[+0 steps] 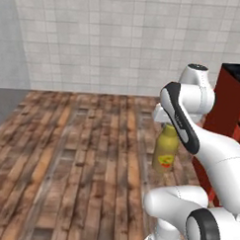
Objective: There is a wine glass and glass cup on the dining counter. Place the wine bottle next to the wine glass and the juice bottle next to the glass cup.
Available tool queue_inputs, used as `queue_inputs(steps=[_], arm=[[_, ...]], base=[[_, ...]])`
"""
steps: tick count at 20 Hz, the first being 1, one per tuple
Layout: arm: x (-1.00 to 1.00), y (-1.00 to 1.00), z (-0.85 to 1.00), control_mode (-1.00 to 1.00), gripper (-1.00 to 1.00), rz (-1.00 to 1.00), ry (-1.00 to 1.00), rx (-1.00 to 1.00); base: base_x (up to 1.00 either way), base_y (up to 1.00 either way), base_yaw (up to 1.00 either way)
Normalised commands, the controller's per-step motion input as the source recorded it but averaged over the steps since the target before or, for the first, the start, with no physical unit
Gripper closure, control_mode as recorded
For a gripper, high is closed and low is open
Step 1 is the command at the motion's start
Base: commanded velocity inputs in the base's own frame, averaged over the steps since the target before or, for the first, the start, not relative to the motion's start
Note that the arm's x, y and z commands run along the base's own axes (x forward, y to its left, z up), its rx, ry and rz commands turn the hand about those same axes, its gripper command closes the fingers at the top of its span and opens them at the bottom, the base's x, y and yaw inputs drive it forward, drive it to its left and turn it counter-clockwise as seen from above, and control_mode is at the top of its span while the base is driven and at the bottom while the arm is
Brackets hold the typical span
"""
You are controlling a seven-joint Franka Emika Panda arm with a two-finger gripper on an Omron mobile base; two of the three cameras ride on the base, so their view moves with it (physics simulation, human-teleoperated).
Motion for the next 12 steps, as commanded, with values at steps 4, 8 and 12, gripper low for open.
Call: queue_inputs(steps=[4,8,12], arm=[[0.00,0.00,0.00,1.00,1.00,0.00,0.00,0.00],[0.00,0.00,0.00,1.00,1.00,0.00,0.00,0.00],[0.00,0.00,0.00,1.00,1.00,0.00,0.00,0.00]], base=[[0.80,-0.25,0.00],[0.81,-0.25,0.00],[0.82,-0.25,0.00]])
